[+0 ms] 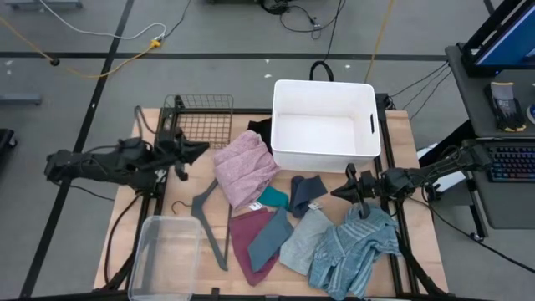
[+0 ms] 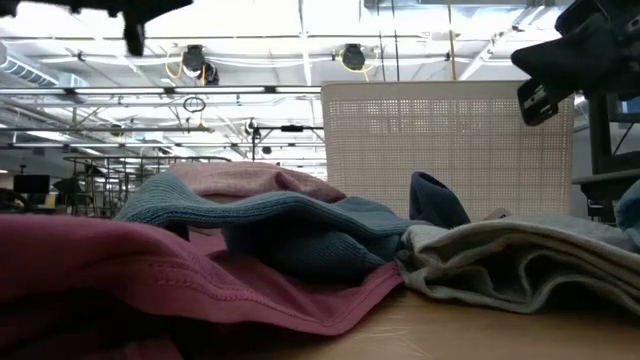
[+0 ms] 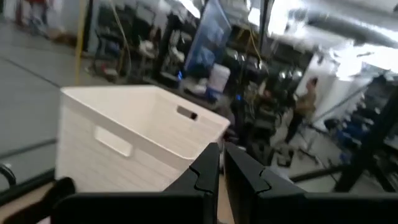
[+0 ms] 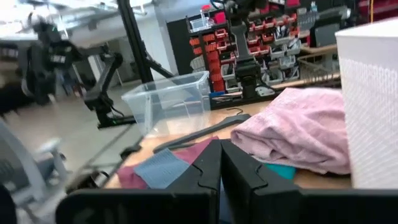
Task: Pick & Place Cloths
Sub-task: Put the pink long sleeve in the white bin
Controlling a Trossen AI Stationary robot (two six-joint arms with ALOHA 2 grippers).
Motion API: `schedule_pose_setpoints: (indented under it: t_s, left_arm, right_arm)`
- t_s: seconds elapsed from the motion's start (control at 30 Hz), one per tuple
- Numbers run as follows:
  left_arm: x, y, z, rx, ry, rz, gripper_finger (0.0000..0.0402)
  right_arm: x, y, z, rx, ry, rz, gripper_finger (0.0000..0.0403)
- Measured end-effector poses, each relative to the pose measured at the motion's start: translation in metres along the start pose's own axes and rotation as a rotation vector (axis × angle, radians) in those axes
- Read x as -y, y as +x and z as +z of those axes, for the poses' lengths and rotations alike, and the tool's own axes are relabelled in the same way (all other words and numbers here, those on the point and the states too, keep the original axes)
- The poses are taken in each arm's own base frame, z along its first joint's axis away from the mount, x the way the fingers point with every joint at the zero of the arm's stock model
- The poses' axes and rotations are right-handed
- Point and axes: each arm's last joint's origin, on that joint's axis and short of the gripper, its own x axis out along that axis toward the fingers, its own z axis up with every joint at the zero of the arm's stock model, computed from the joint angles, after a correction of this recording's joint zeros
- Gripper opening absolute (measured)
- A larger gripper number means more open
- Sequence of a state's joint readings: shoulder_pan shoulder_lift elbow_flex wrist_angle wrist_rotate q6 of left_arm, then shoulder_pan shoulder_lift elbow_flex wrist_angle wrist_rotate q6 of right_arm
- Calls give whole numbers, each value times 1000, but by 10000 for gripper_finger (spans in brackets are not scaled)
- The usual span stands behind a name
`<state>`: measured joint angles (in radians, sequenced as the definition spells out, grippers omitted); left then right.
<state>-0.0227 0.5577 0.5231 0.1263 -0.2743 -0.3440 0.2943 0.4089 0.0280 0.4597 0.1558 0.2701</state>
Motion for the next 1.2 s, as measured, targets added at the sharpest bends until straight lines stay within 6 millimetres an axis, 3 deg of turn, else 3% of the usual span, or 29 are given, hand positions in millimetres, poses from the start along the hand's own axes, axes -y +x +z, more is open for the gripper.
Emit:
schedule_pose_setpoints:
  t_s: [0.23, 0.47, 0.8, 0.97, 1.2]
  left_arm:
    - [17, 33, 12, -119, 17, -48, 24]
    - [19, 44, 9, -170, 12, -34, 24]
    - [21, 59, -7, -240, -247, 7, 24]
    - [36, 70, -15, -290, -187, 9, 24]
    - [62, 89, -3, -466, 29, 90, 23]
  right_arm:
    - [0, 0, 2, 17, 43, 5, 4]
    - [-2, 0, 9, 87, 41, 25, 4]
    - [-3, -1, 11, 114, 44, 33, 4]
    - [-3, -1, 11, 114, 44, 33, 4]
    - [-3, -1, 11, 113, 43, 32, 4]
